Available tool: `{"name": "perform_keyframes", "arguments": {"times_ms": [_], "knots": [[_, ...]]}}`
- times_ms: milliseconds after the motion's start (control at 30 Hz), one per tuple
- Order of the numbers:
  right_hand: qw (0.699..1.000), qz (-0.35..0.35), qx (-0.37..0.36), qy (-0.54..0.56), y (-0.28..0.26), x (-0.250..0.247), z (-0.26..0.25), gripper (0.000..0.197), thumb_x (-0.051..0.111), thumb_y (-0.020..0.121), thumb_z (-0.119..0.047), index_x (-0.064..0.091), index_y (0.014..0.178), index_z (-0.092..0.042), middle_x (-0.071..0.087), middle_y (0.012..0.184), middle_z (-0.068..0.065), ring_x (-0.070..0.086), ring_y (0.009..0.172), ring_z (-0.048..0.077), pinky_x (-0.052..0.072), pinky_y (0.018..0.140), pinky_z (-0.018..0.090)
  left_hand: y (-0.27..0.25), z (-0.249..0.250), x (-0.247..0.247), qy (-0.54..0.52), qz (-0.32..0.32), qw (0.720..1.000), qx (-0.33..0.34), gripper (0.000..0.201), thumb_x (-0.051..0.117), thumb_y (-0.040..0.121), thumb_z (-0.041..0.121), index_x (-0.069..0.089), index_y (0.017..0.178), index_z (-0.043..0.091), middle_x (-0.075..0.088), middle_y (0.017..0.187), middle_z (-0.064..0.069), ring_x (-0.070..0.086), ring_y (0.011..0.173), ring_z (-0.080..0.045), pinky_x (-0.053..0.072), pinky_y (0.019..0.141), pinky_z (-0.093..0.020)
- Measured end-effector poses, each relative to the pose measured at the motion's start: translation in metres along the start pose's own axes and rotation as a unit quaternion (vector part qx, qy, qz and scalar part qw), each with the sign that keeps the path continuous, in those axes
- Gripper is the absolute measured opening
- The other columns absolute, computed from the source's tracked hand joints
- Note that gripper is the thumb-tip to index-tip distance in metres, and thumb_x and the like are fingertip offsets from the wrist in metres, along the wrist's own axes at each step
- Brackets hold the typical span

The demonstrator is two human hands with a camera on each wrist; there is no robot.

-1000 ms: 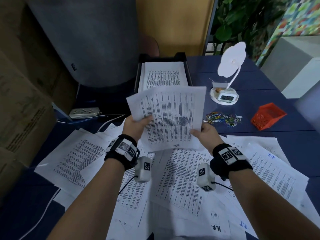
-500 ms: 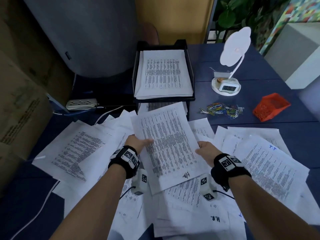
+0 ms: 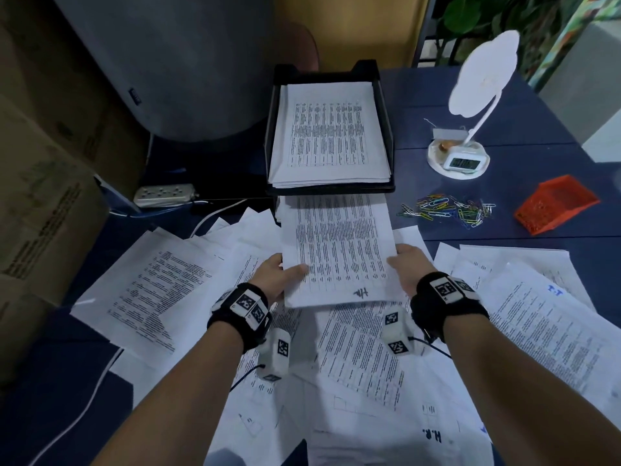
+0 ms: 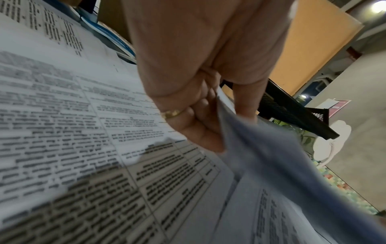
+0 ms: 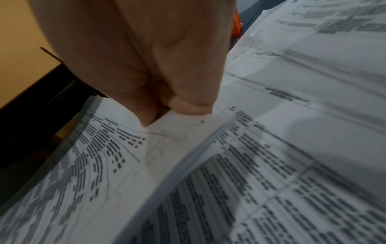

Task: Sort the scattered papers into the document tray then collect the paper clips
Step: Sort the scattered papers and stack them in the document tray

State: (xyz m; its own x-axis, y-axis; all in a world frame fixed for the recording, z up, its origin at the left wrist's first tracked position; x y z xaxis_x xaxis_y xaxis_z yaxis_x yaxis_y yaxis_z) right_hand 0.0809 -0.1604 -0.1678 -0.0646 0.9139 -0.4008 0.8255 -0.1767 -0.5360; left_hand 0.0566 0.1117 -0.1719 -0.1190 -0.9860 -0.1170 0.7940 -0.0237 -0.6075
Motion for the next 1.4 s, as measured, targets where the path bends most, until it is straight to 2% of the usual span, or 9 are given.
{"name": "perform_keyframes", "arguments": {"times_ms": [100,233,433,600,700,900,1133,1267,1400], "knots": [[0.999,0.019,0.005,0.026,0.014,0.002,-0.012,0.028,0.037,0.090,0.011,0.058,0.107,0.004,0.055,0.096,0.014,0.047,0.062,0.020,0.042,0.047,0.012,-0.001,-0.007,0.007,-0.023,-0.062,0.996,-0.058,0.043,0.064,0.089,0.022,0.042,0.124,0.008,0.059,0.114,-0.017,0.065,0.077,-0.022,0.057,0.064,-0.035],[0.999,0.040,-0.007,0.000,0.035,0.006,-0.025,0.030,0.047,0.091,-0.001,0.058,0.119,0.003,0.053,0.098,0.009,0.050,0.087,0.020,0.046,0.081,0.030,0.010,-0.003,0.002,-0.023,-0.068,0.994,-0.077,0.025,0.054,0.093,0.004,0.041,0.114,0.010,0.059,0.110,-0.020,0.065,0.057,-0.017,0.053,0.049,-0.023],[0.996,0.052,-0.047,0.060,0.046,0.004,-0.059,0.018,0.043,0.095,-0.001,0.057,0.083,-0.006,0.050,0.070,0.006,0.041,0.058,0.018,0.031,0.047,0.024,0.052,0.026,-0.023,-0.021,0.025,0.999,-0.019,0.041,0.050,0.093,-0.003,0.034,0.129,0.010,0.059,0.084,-0.014,0.055,0.052,-0.015,0.050,0.046,-0.022],[0.990,-0.064,0.006,0.123,0.059,0.031,-0.055,0.039,0.049,0.095,-0.007,0.041,0.132,-0.013,0.053,0.115,0.012,0.064,0.065,0.026,0.050,0.048,0.029,0.077,0.046,-0.032,-0.057,0.072,0.996,0.011,0.029,0.043,0.094,-0.008,0.033,0.109,0.015,0.053,0.069,-0.009,0.047,0.046,-0.015,0.042,0.037,-0.018],[0.990,-0.044,0.011,0.136,0.069,0.032,-0.054,0.041,0.050,0.094,-0.001,0.039,0.132,-0.010,0.054,0.112,0.016,0.061,0.057,0.028,0.038,0.035,0.019,0.090,0.053,-0.036,-0.065,0.092,0.993,0.031,0.026,0.046,0.095,-0.004,0.035,0.112,0.012,0.057,0.053,-0.005,0.049,0.043,-0.016,0.044,0.039,-0.021],[0.976,0.039,-0.002,0.212,0.085,0.023,-0.064,0.028,0.043,0.092,0.009,0.046,0.071,-0.009,0.054,0.070,0.014,0.065,0.069,0.030,0.055,0.055,0.031,0.104,0.060,-0.038,-0.119,0.123,0.984,0.042,0.018,0.043,0.096,-0.005,0.043,0.104,0.011,0.050,0.100,-0.017,0.061,0.059,-0.019,0.057,0.057,-0.025],[0.980,0.068,-0.005,0.185,0.099,0.022,-0.060,0.029,0.035,0.093,0.010,0.040,0.069,-0.006,0.048,0.074,0.015,0.061,0.084,0.032,0.054,0.077,0.044,0.109,0.065,-0.058,-0.086,0.249,0.962,0.068,0.027,0.067,0.083,-0.002,0.044,0.089,0.010,0.058,0.086,-0.014,0.063,0.058,-0.023,0.056,0.049,-0.024],[0.984,0.094,0.000,0.155,0.101,0.015,-0.054,0.028,0.049,0.086,0.012,0.048,0.066,-0.008,0.044,0.061,0.005,0.044,0.049,0.018,0.045,0.039,0.028,0.110,0.067,-0.069,-0.047,0.274,0.958,0.071,0.028,0.072,0.078,-0.001,0.048,0.075,0.013,0.063,0.079,-0.012,0.067,0.062,-0.024,0.059,0.067,-0.036],[0.994,0.099,-0.021,0.042,0.099,0.002,-0.050,0.019,0.057,0.084,-0.004,0.059,0.073,-0.020,0.061,0.077,0.009,0.064,0.073,0.028,0.058,0.072,0.041,0.104,0.073,-0.073,0.115,0.279,0.950,0.078,0.008,0.070,0.083,0.013,0.067,0.091,0.012,0.070,0.094,-0.006,0.065,0.088,-0.021,0.048,0.079,-0.019]]}}
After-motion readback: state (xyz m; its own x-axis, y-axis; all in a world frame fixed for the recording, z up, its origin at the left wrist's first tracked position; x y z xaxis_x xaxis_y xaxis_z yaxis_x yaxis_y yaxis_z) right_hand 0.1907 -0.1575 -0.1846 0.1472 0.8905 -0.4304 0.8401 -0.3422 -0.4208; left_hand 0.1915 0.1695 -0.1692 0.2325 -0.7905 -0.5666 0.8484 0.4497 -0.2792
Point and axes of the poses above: each hand's wrist, its own y-axis towards the middle knuckle, its own x-axis out of the palm, z = x × y, the point moved 10 cm from there along y, towards the middle knuckle
